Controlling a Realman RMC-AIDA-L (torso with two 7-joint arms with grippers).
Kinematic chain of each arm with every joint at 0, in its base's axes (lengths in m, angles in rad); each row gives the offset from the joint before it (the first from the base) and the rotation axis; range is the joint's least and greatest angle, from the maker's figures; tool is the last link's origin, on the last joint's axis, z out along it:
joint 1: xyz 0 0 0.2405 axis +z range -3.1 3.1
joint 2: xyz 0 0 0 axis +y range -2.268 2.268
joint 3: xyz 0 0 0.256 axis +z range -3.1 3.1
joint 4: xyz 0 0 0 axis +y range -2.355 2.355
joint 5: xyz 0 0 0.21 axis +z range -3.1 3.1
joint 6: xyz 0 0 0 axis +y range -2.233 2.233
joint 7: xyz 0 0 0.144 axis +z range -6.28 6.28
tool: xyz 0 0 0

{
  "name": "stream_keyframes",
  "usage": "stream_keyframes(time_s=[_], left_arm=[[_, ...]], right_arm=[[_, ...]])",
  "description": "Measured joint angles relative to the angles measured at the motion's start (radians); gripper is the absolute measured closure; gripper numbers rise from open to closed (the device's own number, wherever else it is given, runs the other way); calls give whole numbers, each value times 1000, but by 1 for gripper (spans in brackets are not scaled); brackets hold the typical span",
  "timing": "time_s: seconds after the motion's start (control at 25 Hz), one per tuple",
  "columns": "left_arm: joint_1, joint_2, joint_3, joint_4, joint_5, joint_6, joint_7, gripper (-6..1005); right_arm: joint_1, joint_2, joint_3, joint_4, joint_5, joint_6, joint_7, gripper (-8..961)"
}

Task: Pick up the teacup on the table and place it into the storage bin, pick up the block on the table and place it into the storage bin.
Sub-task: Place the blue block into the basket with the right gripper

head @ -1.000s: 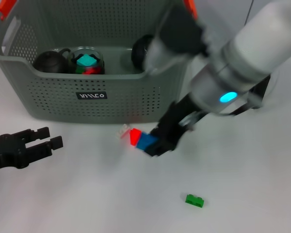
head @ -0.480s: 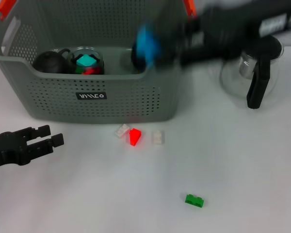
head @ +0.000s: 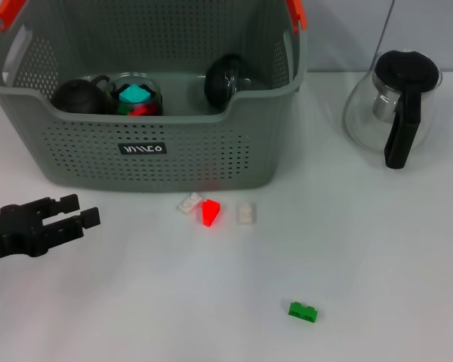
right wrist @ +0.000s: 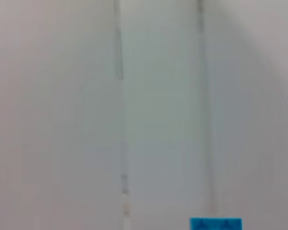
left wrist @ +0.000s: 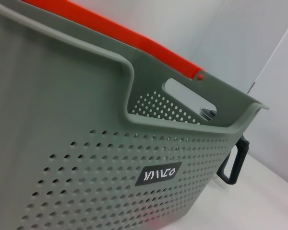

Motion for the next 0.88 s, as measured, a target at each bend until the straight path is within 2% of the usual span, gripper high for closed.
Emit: stream_keyframes(time_s=[0.12, 0.24, 0.32, 0.48, 0.68, 0.88], left_arm=[[1, 0, 0, 0, 0, 0, -3, 360], [-1, -1, 0, 0, 0, 0, -10, 360], [-2, -1, 0, 0, 1, 3, -12, 360], [-2, -2, 0, 0, 1, 3, -13, 360], [-1, -5, 1, 1, 2, -1, -20, 360], [7, -6, 2, 5, 3, -1, -25, 360]], right_arm=[[65, -19, -116, 4, -136, 146, 110, 526], [171, -32, -176, 34, -341, 201, 241, 526], [252, -24, -181, 70, -492, 212, 309, 527], [389, 13, -191, 187, -775, 285, 398, 527], [522, 12, -246, 481, -882, 393, 423, 527], [568, 22, -317, 667, -885, 535, 414, 526]])
